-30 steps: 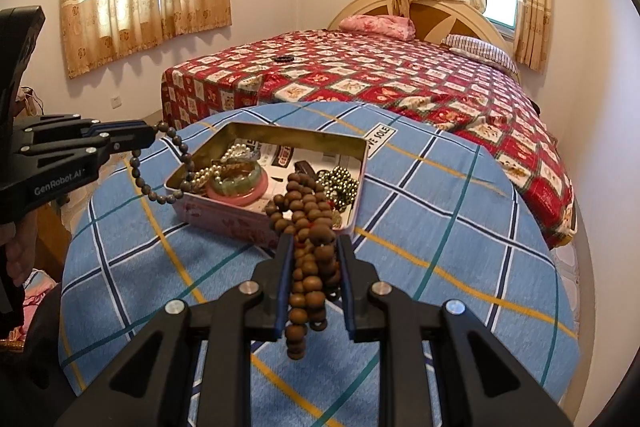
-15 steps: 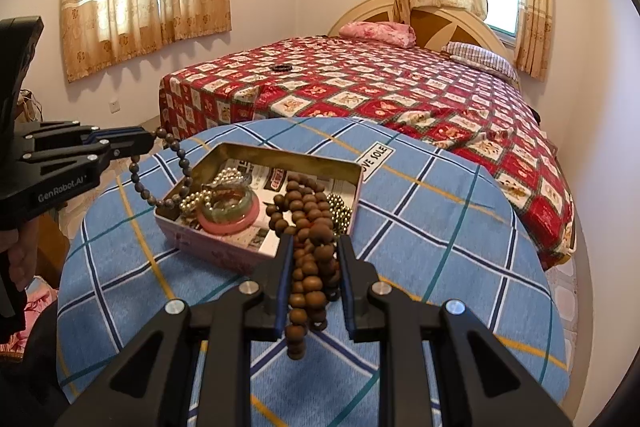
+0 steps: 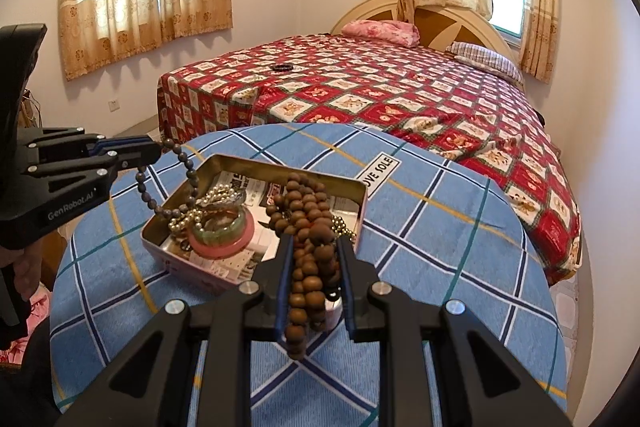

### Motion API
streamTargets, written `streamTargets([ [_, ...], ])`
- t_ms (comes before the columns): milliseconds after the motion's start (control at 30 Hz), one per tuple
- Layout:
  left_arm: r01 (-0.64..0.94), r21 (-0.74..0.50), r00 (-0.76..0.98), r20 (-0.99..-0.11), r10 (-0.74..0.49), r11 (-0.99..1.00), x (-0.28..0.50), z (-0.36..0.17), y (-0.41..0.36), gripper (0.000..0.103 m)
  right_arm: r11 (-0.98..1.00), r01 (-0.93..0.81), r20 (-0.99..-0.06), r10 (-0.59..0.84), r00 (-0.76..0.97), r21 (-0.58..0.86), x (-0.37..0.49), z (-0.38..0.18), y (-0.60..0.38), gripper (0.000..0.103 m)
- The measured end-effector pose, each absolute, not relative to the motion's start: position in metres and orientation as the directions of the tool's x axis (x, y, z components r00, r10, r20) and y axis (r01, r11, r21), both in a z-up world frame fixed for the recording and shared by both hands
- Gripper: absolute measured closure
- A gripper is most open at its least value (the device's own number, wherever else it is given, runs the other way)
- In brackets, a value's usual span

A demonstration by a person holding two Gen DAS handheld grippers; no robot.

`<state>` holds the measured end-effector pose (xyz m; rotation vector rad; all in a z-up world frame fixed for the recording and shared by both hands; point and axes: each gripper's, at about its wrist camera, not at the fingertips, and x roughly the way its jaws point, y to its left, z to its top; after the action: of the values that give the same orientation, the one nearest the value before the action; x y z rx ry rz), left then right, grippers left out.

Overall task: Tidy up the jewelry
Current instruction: 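Carry the wooden bead bracelet and brown prayer beads into the pink tin with both tools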

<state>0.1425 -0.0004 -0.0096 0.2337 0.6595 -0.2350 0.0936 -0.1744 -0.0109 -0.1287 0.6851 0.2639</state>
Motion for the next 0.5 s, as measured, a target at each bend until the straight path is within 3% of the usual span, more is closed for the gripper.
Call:
streamTargets([
  [500,0.275,0.145,0.758,-0.641,-0.121,0.951,0.163,-0.02,-0.003,0.096,0.964,-0.265,-0.645,0.187,0.741,-0.025,0.12,-0.014,-0.17,0.08],
])
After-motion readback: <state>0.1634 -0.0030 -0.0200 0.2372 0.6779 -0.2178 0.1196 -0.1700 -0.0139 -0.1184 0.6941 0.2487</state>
